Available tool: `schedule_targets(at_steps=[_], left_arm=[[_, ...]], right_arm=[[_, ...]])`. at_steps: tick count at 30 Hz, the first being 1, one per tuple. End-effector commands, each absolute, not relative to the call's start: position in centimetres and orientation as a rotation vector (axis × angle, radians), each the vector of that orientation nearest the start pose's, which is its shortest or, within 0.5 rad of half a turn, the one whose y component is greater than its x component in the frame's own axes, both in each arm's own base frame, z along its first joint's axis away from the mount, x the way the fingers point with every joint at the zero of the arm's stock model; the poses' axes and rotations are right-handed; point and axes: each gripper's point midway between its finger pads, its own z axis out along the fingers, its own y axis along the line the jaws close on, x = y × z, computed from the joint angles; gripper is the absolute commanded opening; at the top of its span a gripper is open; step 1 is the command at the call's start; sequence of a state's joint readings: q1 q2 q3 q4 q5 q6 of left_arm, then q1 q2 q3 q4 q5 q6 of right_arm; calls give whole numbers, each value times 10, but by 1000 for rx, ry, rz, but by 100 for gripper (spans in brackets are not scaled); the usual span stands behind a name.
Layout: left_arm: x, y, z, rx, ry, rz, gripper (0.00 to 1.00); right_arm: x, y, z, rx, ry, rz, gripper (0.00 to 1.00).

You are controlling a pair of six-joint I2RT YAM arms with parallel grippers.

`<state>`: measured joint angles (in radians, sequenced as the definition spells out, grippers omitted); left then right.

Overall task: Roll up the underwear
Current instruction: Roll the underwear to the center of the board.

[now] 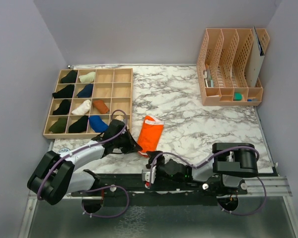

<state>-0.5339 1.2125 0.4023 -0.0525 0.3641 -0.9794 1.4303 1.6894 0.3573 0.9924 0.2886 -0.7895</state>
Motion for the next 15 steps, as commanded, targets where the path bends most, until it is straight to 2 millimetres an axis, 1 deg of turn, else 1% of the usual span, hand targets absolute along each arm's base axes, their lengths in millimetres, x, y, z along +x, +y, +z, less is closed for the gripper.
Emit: schedule_targets(at_steps=[1,5,9,12,15], left_arm=[[184,-228,52,-363,2665,-1106,0],[183,-231,58,-383,2667,-1169,0],[184,-229,62,-404,2666,-1188,0],[185,-229,65,-424,2667,-1210,0],[184,-232,70,-441,2658,-1254,0]], right_arm=[[141,352,43,-1657,855,-21,75],[138,346,35,-1707,830,-33,75],[135,339,22,-1779,838,-41,71],[138,335,20,-1788,844,-72,71],[139,337,21,-1779,817,-92,70]])
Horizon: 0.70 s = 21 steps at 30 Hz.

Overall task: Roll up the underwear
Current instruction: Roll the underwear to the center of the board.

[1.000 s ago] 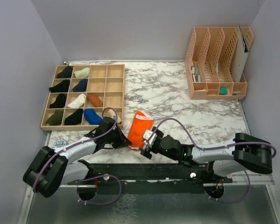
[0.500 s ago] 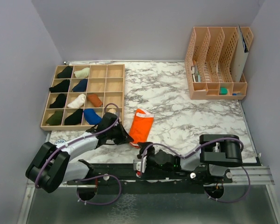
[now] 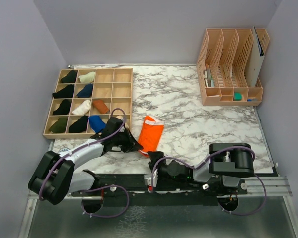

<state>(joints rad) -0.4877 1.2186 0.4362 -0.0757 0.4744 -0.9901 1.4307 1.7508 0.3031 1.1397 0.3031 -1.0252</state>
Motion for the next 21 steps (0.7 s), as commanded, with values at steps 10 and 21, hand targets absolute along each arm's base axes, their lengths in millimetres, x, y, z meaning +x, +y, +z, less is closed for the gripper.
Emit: schedule_targets(at_steps=[10,21], left_arm=[[175,-230,68,-444,2685,-1266,0],[170,-226,64,-470,2682,-1259,0]], right_arm=[[148,347,24,-1733,766,-154,60],[153,354,23,-1718,756,-173,42]])
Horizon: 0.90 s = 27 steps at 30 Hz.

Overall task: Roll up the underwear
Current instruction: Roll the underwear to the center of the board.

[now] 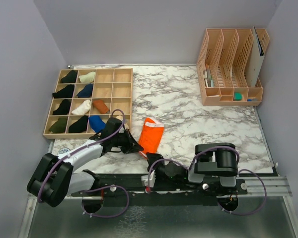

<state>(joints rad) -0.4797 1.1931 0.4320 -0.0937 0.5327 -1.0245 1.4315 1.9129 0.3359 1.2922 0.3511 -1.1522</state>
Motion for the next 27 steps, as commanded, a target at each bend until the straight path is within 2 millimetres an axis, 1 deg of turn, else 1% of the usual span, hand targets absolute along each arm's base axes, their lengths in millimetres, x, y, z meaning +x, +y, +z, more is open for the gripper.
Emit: schedule_targets(at_steps=[1,5,9,12,14,16,20,25,27], left_arm=[[170,-226,63,-472,2684,-1255,0],[171,-225,63,-472,2685,-1248,0],[169,-222,61,-475,2692,-1224,0],[167,-221,59,-481,2695,-1217,0],[167,-221,58,-481,2694,-1221,0],[166,-221,58,-481,2695,-1224,0],[168,-221,58,-485,2692,-1218,0],[167,-221,56,-489,2692,-1221,0],[167,-221,55,-493,2693,-1217,0]], right_arm=[[154,355,25,-1703,755,-176,41],[161,352,26,-1664,781,-217,35],[170,348,35,-1590,830,-231,35],[175,346,40,-1570,838,-252,51],[176,348,42,-1565,836,-249,54],[176,350,42,-1566,833,-245,55],[174,357,45,-1565,821,-218,45],[174,359,53,-1537,801,-221,31],[175,359,54,-1527,812,-216,28]])
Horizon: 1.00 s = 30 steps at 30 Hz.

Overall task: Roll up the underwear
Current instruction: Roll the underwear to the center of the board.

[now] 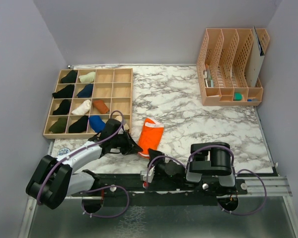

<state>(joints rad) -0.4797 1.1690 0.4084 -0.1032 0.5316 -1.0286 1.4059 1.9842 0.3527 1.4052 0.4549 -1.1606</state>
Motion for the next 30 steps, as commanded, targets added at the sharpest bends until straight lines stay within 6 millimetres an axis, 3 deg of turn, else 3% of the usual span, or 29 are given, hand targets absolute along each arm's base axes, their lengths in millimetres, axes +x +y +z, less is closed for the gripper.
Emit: schedule_targets(at_steps=[1,4,9,16,25,28,30], left_arm=[[168,-220,55,-493,2693,-1213,0],[167,-218,52,-493,2698,-1196,0],[165,-216,46,-486,2714,-1169,0],[165,-213,41,-490,2719,-1142,0],[169,-213,42,-492,2710,-1129,2],[170,-213,42,-495,2709,-1126,1],[170,-213,42,-498,2711,-1126,0]], right_arm=[[176,359,54,-1519,830,-208,27],[181,359,48,-1527,934,-187,17],[176,364,38,-1594,1143,62,1],[164,359,39,-1603,1219,237,1],[146,353,21,-1606,1281,359,1],[143,351,19,-1584,1301,388,15],[143,352,20,-1575,1303,395,18]])
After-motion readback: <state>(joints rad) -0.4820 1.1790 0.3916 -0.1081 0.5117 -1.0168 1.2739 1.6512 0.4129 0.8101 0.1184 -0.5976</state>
